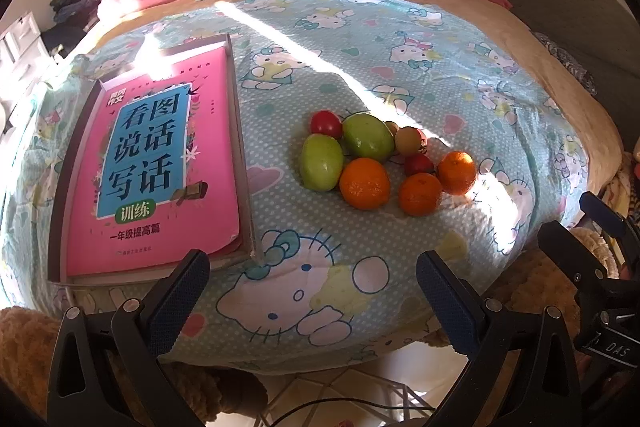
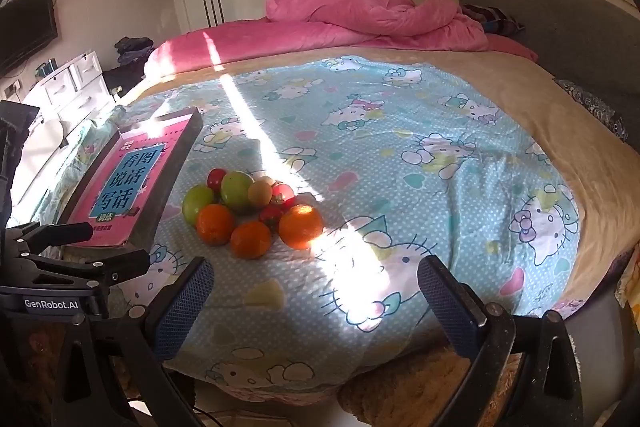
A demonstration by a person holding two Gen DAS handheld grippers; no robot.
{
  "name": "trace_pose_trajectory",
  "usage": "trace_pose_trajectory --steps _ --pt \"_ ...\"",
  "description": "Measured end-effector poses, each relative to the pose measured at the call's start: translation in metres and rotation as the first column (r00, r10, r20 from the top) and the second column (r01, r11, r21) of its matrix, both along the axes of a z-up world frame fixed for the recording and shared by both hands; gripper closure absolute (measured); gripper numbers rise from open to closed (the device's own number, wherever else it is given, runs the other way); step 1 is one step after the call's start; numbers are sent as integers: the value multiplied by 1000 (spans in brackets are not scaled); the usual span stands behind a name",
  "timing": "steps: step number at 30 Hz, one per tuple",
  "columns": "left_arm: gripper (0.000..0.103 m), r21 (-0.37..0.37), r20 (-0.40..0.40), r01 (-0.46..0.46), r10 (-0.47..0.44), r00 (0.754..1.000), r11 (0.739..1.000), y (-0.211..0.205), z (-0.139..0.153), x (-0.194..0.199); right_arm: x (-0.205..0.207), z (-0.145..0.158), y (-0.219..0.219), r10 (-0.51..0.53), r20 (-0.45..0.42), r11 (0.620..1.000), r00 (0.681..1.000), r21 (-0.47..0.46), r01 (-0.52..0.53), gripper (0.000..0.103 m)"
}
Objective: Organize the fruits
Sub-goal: 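Move both tools toward the fruit cluster beside the pink book, then grasp the green apple with the left tool while the right tool grasps an orange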
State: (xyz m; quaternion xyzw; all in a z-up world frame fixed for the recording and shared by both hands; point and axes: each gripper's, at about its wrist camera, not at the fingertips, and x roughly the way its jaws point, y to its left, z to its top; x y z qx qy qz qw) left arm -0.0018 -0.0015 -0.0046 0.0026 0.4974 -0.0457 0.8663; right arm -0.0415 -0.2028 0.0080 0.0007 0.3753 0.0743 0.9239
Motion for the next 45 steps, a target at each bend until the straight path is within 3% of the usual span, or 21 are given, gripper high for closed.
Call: trace_pose_trajectory --steps 10,24,30,38,41,45 --pt "0 -31 -29 7 -8 1000 1000 4 -7 9 18 -6 -6 -5 -32 1000 999 18 6 0" --pt "3 -117 -84 105 -115 990 988 -7 -9 45 59 -29 -10 37 -92 998 995 -40 -41 0" --pt "16 -114 -109 55 -68 992 992 10 -10 75 69 -32 -12 48 -99 999 994 -9 -49 0" --pt "57 -149 -195 63 -92 976 987 5 -25 109 77 -36 -11 63 -125 998 990 9 -62 0" --pt "65 -155 -231 57 -92 969 986 1 -34 115 79 -38 -11 78 -135 997 988 34 -74 0" --pt "65 -152 -238 48 -83 968 987 1 -39 120 83 -44 -10 100 -161 994 982 54 -92 7"
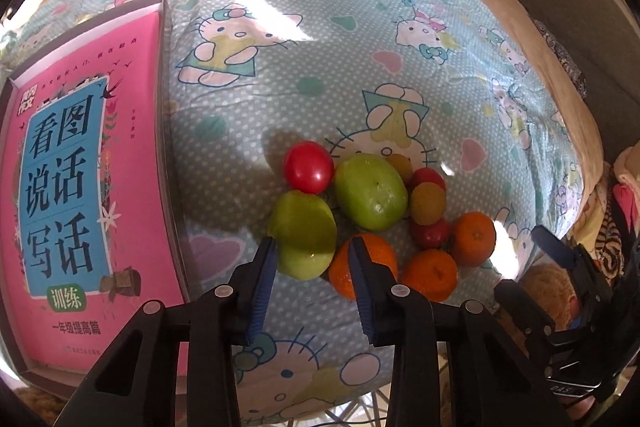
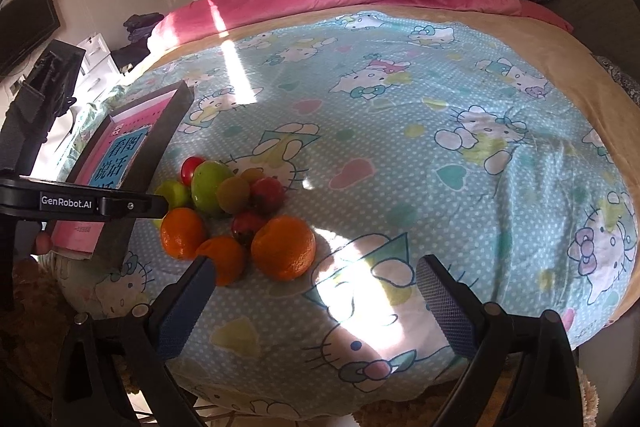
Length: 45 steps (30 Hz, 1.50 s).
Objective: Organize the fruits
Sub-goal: 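Grasp the green apple with the left tool while the right tool grasps an orange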
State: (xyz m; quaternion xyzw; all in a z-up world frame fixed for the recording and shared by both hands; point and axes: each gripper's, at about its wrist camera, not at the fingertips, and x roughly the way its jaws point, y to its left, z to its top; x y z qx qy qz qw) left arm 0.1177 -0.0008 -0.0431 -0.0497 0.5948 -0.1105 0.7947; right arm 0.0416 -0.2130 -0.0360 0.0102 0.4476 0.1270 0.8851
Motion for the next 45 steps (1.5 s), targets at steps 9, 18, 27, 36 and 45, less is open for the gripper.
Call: trace_pose_trajectory --steps 9,18,27,36,45 --pt "65 44 -5 24 -23 1000 999 -4 2 7 11 -13 11 46 -37 999 998 -6 -46 27" --pt "65 38 -60 25 -23 998 999 -3 -7 23 16 -19 24 94 -36 995 995 -40 -96 35" --pt "61 92 -136 33 -20 990 995 -13 -18 42 25 -26 21 105 -50 993 993 -43 -108 40" --pt "62 91 -135 16 -4 991 996 -17 -29 46 23 -27 27 160 -43 987 986 -28 -161 60" --pt "62 66 -84 -18 24 996 998 -10 -19 32 22 -16 8 116 -10 990 993 79 -115 61"
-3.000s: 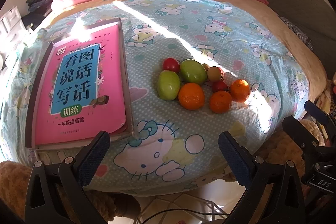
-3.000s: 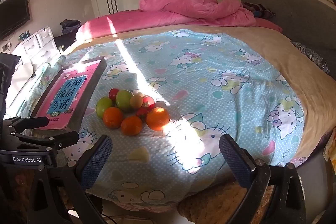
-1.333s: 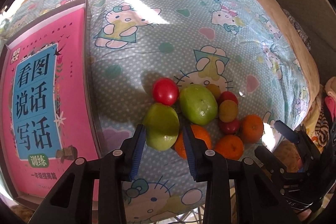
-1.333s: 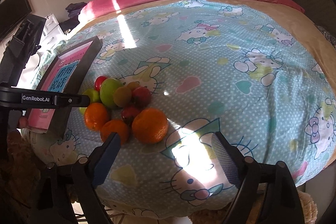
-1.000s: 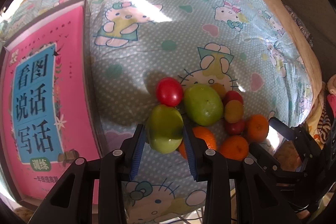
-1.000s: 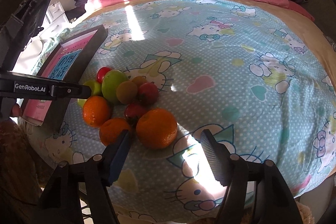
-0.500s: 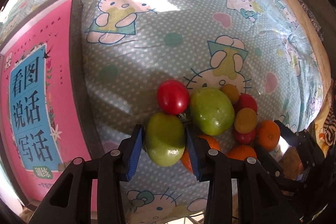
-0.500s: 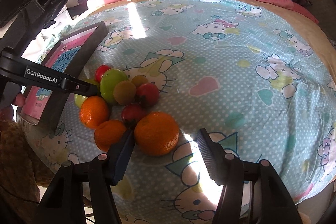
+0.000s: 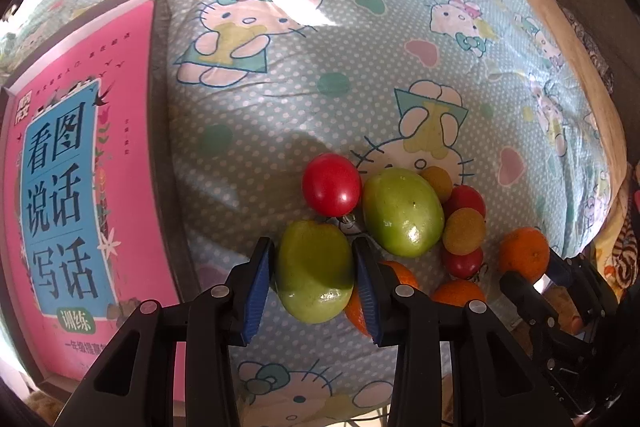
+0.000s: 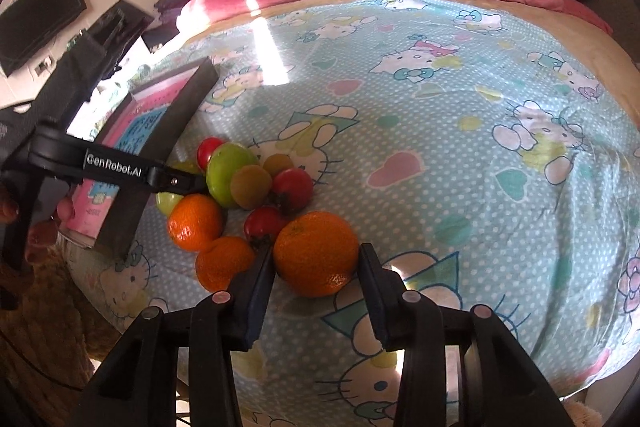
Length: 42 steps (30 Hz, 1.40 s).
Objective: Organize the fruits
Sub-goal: 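Grasp the green apple with the left tool while the right tool grasps an orange, then carry the green apple and orange onto the pink book tray with both tools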
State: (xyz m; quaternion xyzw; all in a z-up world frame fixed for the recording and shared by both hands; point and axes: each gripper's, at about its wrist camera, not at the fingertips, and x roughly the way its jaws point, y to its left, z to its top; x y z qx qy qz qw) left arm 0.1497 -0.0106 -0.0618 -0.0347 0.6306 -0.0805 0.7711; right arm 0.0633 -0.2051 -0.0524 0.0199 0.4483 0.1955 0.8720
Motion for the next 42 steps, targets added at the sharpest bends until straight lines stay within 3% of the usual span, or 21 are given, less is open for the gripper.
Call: trace_pose_trajectory --steps 14,24,42 --pt "62 -55 107 -27 32 994 998 26 41 -22 -8 17 -4 -14 66 999 998 52 10 61" --pt "62 -55 143 -26 34 989 998 26 56 -43 -18 38 -2 -51 134 993 990 110 37 61" --pt "62 -45 203 -34 42 978 998 39 83 -66 -51 61 46 42 185 996 982 65 -55 61"
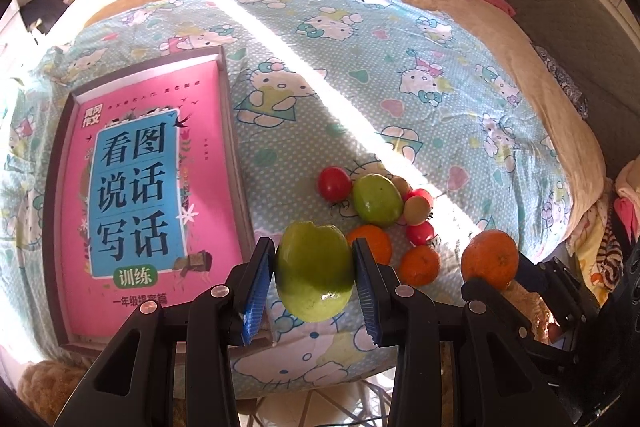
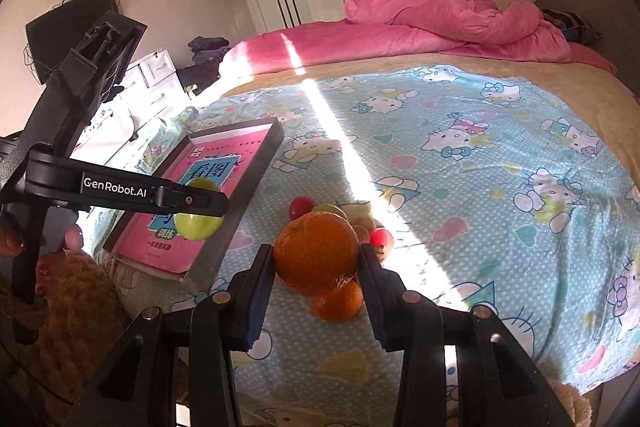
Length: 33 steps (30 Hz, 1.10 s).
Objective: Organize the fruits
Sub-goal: 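Carry the green apple and orange onto the pink book tray with both tools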
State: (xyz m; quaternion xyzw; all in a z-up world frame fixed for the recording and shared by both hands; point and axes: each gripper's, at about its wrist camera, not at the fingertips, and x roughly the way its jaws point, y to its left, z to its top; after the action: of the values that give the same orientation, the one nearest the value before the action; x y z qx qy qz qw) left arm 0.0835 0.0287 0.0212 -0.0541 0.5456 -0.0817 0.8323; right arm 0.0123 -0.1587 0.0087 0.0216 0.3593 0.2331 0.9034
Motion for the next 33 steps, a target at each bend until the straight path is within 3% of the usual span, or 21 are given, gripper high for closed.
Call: trace_pose_trajectory --steps 13,33 --pt "62 0 28 -72 72 997 997 45 3 -12 -1 23 42 66 7 997 998 36 -67 61" --pt "62 0 34 -207 207 978 978 121 -11 -29 3 15 112 170 -16 985 985 -17 -170 61"
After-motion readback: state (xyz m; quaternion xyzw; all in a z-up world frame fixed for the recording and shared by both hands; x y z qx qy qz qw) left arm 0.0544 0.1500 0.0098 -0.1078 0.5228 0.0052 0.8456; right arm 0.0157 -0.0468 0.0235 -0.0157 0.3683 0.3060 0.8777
